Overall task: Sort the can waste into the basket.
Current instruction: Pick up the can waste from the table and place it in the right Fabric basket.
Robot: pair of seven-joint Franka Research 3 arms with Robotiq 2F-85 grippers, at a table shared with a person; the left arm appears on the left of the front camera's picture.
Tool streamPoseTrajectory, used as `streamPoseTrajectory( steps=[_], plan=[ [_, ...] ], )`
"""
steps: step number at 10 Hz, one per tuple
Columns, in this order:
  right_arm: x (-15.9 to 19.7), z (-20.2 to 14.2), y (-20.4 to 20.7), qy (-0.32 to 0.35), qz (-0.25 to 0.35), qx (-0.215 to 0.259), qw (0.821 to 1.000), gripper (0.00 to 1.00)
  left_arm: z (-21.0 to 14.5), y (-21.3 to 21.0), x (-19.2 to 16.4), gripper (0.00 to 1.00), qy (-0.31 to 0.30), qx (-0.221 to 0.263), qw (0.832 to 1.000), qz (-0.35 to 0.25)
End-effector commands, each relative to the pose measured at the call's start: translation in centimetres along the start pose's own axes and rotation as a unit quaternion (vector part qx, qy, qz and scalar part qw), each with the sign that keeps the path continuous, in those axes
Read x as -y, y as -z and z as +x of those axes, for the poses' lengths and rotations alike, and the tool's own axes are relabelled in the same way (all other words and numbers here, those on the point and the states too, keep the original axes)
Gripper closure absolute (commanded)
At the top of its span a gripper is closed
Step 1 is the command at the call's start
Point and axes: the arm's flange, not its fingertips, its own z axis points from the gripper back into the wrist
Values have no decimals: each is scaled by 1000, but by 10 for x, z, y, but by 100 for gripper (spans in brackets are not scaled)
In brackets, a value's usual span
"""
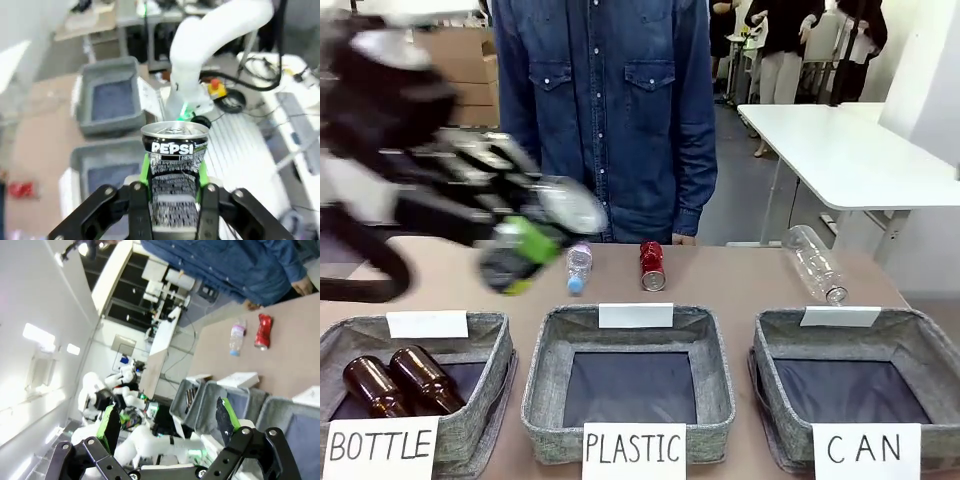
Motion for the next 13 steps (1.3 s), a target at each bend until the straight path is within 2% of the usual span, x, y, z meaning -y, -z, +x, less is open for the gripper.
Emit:
streamPoseTrajectory(
  steps=[1, 2, 3, 4, 5, 7, 9, 10, 11, 13],
  plan=[
    [-3, -11, -74, -8, -3, -29, 1000, 0, 25, 46, -60, 62, 35, 13, 999, -27],
    [2, -20, -102, -15, -24, -29, 999, 0, 41, 88, -77, 62, 67, 13, 997, 19],
    [11, -29, -125, -17, -24, -24, 999, 0, 53, 134, -92, 62, 88, 16, 995, 36],
    [22, -35, -138, -1, -32, 10, 999, 0, 62, 181, -103, 62, 125, 17, 990, 70],
    [-4, -37, -107, 4, -21, -13, 1000, 0, 68, 230, -115, 62, 157, 15, 983, 96],
    [-4, -37, -107, 4, -21, -13, 1000, 0, 52, 298, -142, 62, 144, -8, 987, 72],
    [-4, -37, -107, 4, -21, -13, 1000, 0, 24, 355, -151, 62, 158, -37, 984, 75],
    [-4, -37, -107, 4, -21, -13, 1000, 0, 13, 381, -163, 62, 157, -73, 983, 65],
    [-4, -37, -107, 4, -21, -13, 1000, 0, 9, 392, -174, 62, 137, -86, 985, 53],
    [-4, -37, -107, 4, -21, -13, 1000, 0, 11, 393, -181, 62, 111, -78, 990, 35]
  ],
)
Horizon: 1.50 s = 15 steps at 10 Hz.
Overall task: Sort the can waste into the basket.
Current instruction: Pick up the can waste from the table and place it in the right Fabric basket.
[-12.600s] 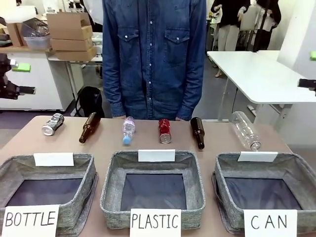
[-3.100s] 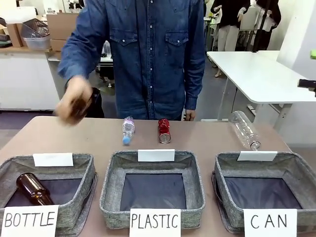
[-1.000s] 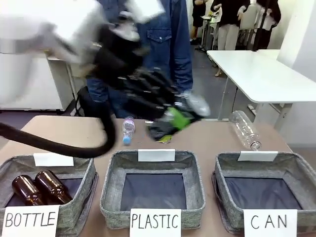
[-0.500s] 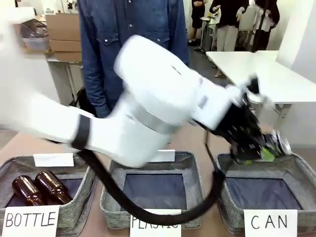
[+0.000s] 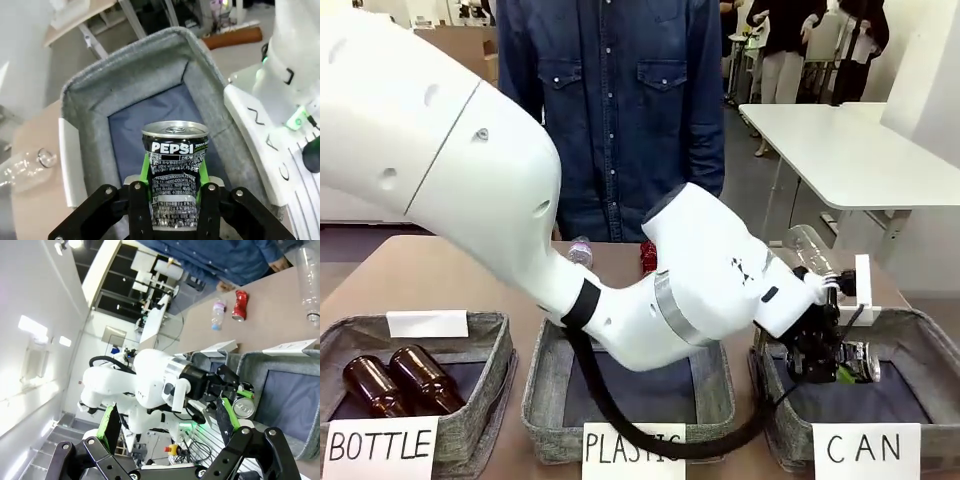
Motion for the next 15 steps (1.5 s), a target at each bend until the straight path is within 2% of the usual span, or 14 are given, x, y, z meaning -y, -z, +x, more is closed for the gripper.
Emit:
streamPoseTrajectory(
  steps=[1, 5, 6, 7, 8, 12, 14, 15],
  plan=[
    [-3, -2, 1, 2, 9, 7, 1000, 0, 39, -11, -29, 62, -25, 14, 1000, -11],
    [-3, -2, 1, 2, 9, 7, 1000, 0, 27, -13, -34, 62, -39, -6, 999, -18],
    [-3, -2, 1, 2, 9, 7, 1000, 0, 26, -14, -33, 51, -39, -12, 999, -27],
    [-3, -2, 1, 2, 9, 7, 1000, 0, 26, -16, -33, 3, -36, -14, 999, -28],
    [-3, -2, 1, 2, 9, 7, 1000, 0, 26, -19, -34, 0, -39, -11, 999, -26],
    [-3, -2, 1, 2, 9, 7, 1000, 0, 28, -41, -34, 0, -60, 5, 998, -29],
    [-3, -2, 1, 2, 9, 7, 1000, 0, 30, -89, -19, 0, -97, 0, 993, -69],
    [-3, -2, 1, 2, 9, 7, 1000, 0, 29, -121, -6, 0, -113, -22, 989, -96]
  ],
)
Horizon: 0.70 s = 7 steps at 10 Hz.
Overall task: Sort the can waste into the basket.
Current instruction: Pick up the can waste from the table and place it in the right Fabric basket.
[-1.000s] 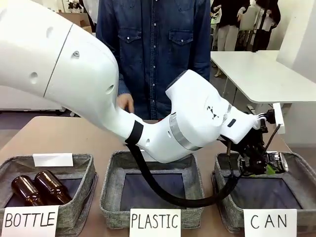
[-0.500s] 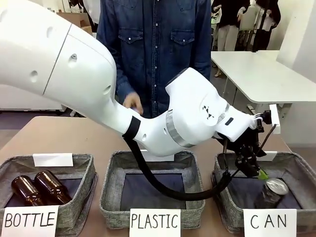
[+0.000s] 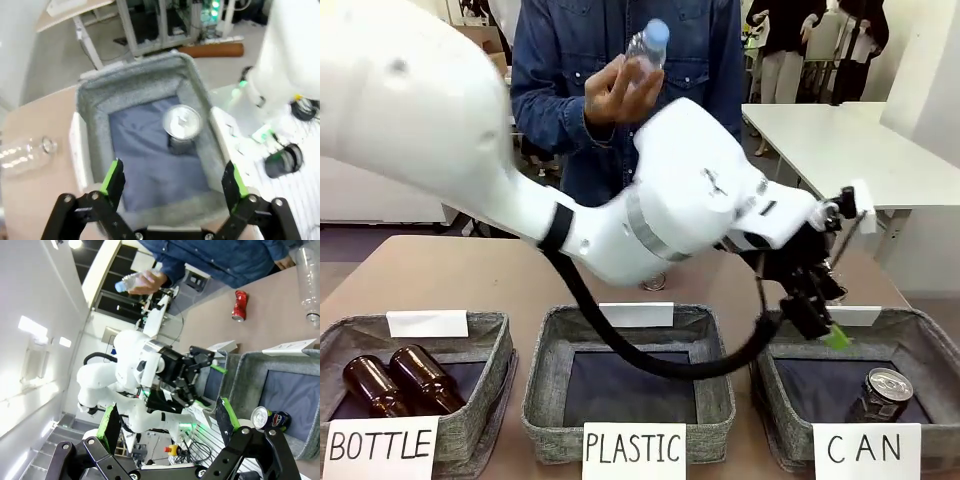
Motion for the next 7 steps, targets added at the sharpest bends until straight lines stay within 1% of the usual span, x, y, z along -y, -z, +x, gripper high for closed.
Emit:
streamPoseTrajectory(
  steps=[1, 2, 3, 4, 5, 6, 7],
  plan=[
    [-3, -2, 1, 1, 9, 6, 1000, 0, -17, -76, 46, 0, -37, -77, 993, -84],
    [-3, -2, 1, 1, 9, 6, 1000, 0, -33, -108, 64, 0, -50, -111, 985, -124],
    [-3, -2, 1, 1, 9, 6, 1000, 0, -56, -145, 83, 0, -65, -121, 982, -126],
    [-3, -2, 1, 1, 9, 6, 1000, 0, -80, -185, 92, 0, -83, -112, 986, -95],
    [-3, -2, 1, 1, 9, 6, 1000, 0, -113, -233, 95, 0, -132, -97, 985, -46],
    [-3, -2, 1, 1, 9, 6, 1000, 0, -146, -279, 103, 0, -190, -86, 978, -21],
    [-3, -2, 1, 1, 9, 6, 1000, 0, -181, -326, 118, 0, -253, -77, 964, -6]
  ],
)
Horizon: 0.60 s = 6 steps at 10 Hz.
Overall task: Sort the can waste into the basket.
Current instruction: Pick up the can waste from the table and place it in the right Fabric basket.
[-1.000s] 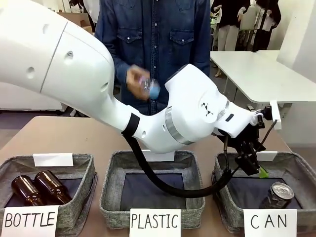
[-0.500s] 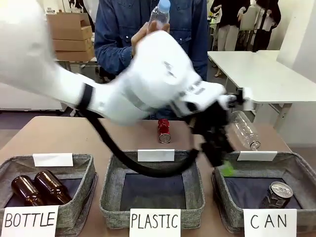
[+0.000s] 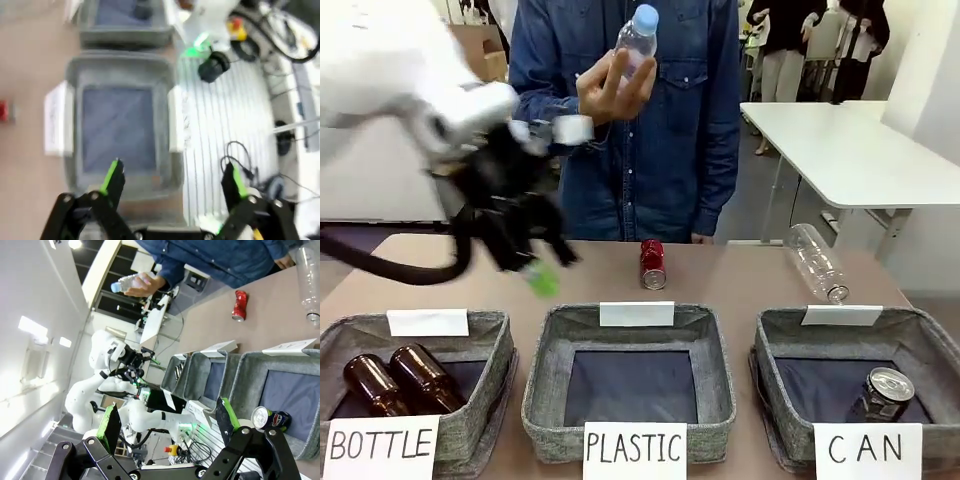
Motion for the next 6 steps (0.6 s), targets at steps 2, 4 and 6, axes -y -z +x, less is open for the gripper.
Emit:
streamPoseTrajectory(
  steps=[2, 4, 6],
  plan=[
    [-4, -2, 1, 1, 9, 6, 1000, 0, -102, -90, 9, 0, -203, 35, 974, 93],
    [-4, -2, 1, 1, 9, 6, 1000, 0, -182, -163, 2, 0, -365, 196, 905, 98],
    [-11, 6, 52, -8, 49, -68, 996, 0, -238, -190, -13, 0, -467, 405, 785, 38]
  ],
)
